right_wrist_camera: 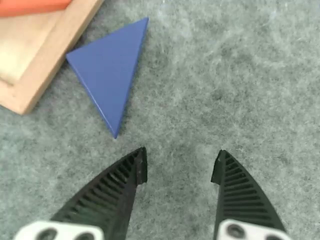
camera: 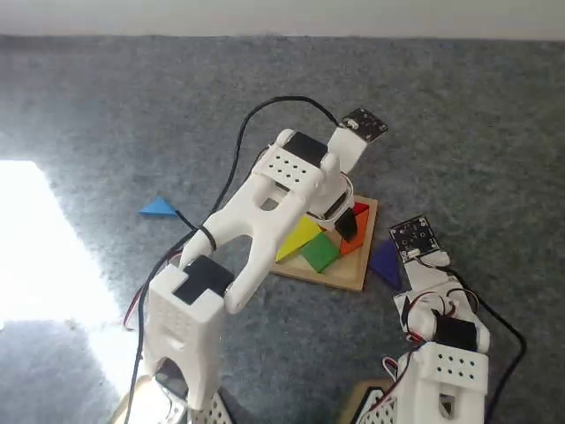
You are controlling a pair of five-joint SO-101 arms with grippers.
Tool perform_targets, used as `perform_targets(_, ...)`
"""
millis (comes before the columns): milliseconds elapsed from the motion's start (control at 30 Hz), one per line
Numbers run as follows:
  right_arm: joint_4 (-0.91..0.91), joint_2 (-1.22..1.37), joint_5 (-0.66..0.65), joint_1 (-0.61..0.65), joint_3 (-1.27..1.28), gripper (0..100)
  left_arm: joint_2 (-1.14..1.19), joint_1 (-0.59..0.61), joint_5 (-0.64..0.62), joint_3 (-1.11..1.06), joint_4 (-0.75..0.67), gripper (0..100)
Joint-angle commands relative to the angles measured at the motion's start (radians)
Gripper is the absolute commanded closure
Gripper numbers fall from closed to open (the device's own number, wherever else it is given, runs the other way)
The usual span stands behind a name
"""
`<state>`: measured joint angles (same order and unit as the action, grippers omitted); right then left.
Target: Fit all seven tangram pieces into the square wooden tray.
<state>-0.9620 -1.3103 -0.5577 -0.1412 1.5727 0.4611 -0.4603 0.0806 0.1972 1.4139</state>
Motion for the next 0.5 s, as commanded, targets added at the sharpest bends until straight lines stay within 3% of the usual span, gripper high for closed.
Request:
perform_targets(0, 0.01, 0.004, -0.009, 0.007, -0.003, 78.3, 0.038, 0.052, -0.009, 0.047, -0.023, 68)
perform_targets(467, 0.01, 0.004, -0.009, 0.007, -0.003, 78.3, 0.109, 0.051, 0.015, 0.041, -0.015, 68)
